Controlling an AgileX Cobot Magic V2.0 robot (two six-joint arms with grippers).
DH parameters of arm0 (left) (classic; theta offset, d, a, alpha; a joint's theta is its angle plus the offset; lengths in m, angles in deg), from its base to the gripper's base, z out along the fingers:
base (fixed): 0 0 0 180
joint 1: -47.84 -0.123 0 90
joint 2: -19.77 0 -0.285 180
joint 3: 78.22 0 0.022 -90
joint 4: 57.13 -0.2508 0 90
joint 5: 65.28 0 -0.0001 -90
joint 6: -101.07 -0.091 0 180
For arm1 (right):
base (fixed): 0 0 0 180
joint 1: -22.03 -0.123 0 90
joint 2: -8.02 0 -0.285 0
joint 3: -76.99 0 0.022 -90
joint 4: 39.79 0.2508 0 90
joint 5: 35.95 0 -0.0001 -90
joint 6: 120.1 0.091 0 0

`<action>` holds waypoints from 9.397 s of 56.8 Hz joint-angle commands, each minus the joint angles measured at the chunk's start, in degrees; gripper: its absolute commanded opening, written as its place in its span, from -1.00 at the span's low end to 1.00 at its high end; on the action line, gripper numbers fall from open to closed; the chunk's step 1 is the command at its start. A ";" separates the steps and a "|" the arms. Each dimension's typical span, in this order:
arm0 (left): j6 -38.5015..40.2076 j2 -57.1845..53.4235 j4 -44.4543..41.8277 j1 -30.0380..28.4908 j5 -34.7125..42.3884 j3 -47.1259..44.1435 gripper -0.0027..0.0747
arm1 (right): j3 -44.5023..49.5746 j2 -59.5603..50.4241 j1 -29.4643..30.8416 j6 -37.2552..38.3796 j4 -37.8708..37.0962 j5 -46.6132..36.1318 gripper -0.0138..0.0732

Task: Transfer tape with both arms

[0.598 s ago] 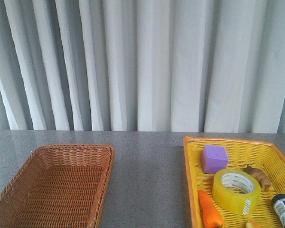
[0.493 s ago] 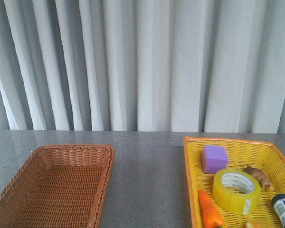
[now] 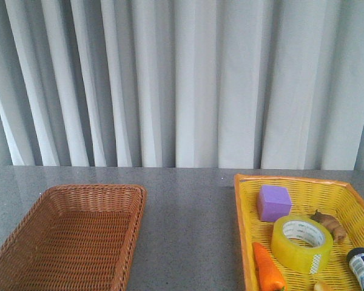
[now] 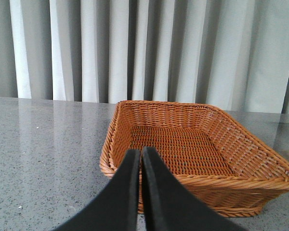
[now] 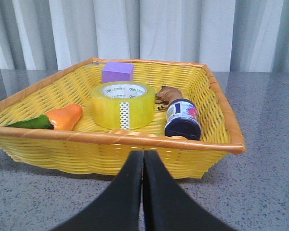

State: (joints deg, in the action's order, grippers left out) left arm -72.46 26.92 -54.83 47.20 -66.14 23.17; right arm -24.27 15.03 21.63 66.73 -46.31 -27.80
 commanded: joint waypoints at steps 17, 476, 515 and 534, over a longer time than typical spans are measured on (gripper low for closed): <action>0.28 -0.89 0.58 -0.04 4.03 0.42 -0.95 | 0.23 -0.45 0.07 -0.70 -1.33 -4.35 -0.70; -10.24 110.64 0.98 27.97 -43.43 116.46 0.27 | -94.96 85.70 7.48 -13.23 8.11 48.33 -0.70; -4.08 123.91 -1.51 29.36 -54.90 120.95 0.17 | -94.96 85.70 7.48 -13.23 8.11 48.37 -0.70; -4.15 125.25 -1.49 29.36 -57.21 120.95 0.07 | -94.96 85.70 7.48 -13.23 8.11 48.37 -0.70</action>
State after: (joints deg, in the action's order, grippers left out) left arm -77.14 155.35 -56.39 76.39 -124.70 142.22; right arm -117.89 102.88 28.73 54.14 -38.21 23.23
